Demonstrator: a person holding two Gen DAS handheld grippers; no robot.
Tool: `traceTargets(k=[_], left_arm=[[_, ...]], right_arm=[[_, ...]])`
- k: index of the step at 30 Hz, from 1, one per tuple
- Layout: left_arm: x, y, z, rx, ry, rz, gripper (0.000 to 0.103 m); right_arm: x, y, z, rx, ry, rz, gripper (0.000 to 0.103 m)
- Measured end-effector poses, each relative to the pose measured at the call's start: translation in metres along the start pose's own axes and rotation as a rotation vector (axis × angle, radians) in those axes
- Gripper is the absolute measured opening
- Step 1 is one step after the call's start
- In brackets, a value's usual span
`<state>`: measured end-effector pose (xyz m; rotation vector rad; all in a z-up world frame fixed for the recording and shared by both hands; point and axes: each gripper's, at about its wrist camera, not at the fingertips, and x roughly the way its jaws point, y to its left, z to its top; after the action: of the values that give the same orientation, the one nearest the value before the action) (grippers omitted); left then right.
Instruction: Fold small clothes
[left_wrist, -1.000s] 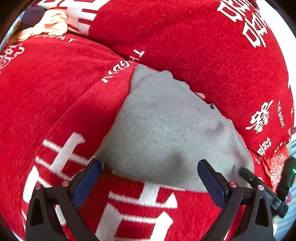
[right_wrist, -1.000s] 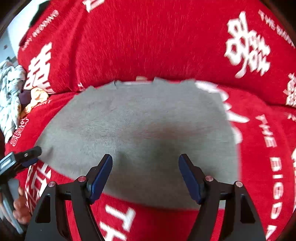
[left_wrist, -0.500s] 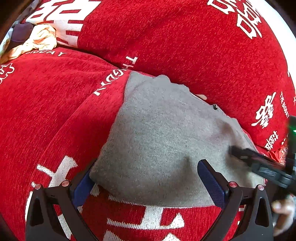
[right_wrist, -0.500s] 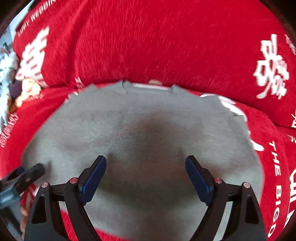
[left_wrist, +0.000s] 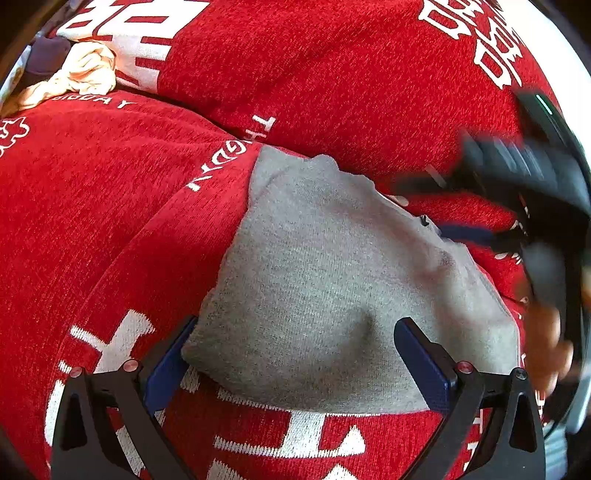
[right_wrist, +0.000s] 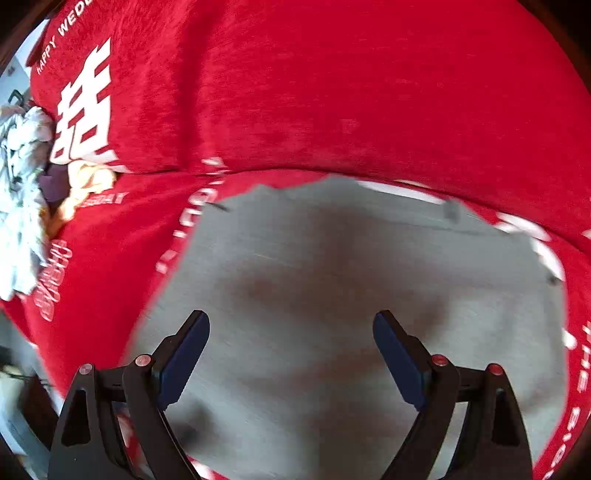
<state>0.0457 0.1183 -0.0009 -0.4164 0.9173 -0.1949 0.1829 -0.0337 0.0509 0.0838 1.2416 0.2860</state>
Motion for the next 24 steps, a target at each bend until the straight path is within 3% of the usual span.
traceTargets(k=[5,8,9,10,12,15,18,21,24], left_arm=[[0.0,0.001,0.0,0.002,0.006,-0.007,0.103],[-0.001,0.001,0.001,0.026,0.025,-0.005,0.103],[-0.002,0.0,0.0,0.052,0.039,-0.006,0.103],[-0.003,0.001,0.001,0.071,0.046,-0.001,0.103],[-0.009,0.005,0.001,0.123,0.048,0.046,0.103],[-0.022,0.02,0.003,0.137,0.002,0.113,0.103],[-0.03,0.037,0.009,0.069,-0.001,0.037,0.103],[-0.026,0.039,0.011,0.03,0.035,-0.058,0.103],[-0.019,0.037,0.008,0.03,0.076,-0.097,0.103]], right_arm=[[0.044,0.044,0.033,0.008,0.117,-0.011,0.092],[0.083,0.075,0.04,-0.052,0.256,-0.016,0.092],[0.094,0.08,0.038,-0.065,0.288,-0.027,0.092],[0.108,0.091,0.036,-0.099,0.334,-0.094,0.092],[0.116,0.108,0.034,-0.18,0.354,-0.203,0.093],[0.106,0.12,0.033,-0.224,0.316,-0.229,0.093],[0.084,0.117,0.035,-0.229,0.256,-0.242,0.093],[0.082,0.101,0.036,-0.13,0.266,-0.189,0.093],[0.096,0.099,0.035,-0.101,0.289,-0.146,0.093]])
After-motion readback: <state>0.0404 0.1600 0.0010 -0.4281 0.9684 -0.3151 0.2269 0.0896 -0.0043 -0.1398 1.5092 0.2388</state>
